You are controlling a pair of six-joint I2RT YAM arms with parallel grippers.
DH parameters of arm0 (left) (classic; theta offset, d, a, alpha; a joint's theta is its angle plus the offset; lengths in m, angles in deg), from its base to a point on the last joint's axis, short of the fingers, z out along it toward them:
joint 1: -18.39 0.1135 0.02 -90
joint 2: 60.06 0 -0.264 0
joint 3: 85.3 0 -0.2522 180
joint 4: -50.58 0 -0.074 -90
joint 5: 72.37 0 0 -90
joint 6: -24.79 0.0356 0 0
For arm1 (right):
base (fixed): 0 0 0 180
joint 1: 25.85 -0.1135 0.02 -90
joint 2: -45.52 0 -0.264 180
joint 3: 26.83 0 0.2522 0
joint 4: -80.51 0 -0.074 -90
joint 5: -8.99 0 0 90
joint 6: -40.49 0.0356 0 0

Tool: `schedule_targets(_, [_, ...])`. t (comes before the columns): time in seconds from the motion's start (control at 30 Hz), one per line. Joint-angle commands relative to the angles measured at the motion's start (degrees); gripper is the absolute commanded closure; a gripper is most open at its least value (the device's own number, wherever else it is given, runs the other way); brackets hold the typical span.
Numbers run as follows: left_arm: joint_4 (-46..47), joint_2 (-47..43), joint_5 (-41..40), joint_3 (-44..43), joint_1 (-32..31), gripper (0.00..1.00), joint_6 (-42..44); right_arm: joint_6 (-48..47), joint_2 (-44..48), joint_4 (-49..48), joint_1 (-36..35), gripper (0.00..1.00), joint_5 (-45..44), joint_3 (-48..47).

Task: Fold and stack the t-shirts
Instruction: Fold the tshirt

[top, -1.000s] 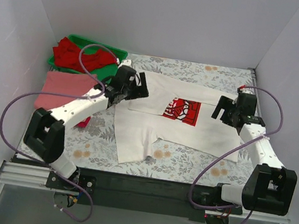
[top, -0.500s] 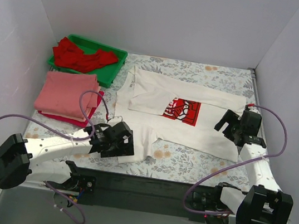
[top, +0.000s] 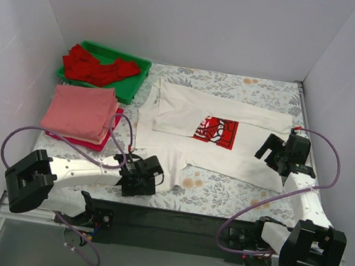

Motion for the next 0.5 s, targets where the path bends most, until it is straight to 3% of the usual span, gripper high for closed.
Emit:
schedule_targets(0.0, [1.3, 2.6, -4.4, -1.0, -0.2, 0.37, -1.1, -0.5, 0.0, -1.8, 0.4, 0.02, 0.6, 0.2])
schedule_targets(0.1, [3.9, 4.7, -3.5, -1.3, -0.2, 0.44, 0.3, -0.7, -0.1, -1.8, 0.4, 0.02, 0.6, 0.2])
schedule_targets(0.3, [2.7, 9.5, -4.3, -3.0, -0.2, 0.69, 0.2, -0.3, 0.7, -1.8, 0.7, 0.02, 0.6, 0.8])
schedule_targets(0.47, [3.6, 9.8, -6.4, -2.8, -0.1, 0.85, -1.0, 4.7, 5.0, -1.1, 1.2, 0.02, -5.8, 2.6])
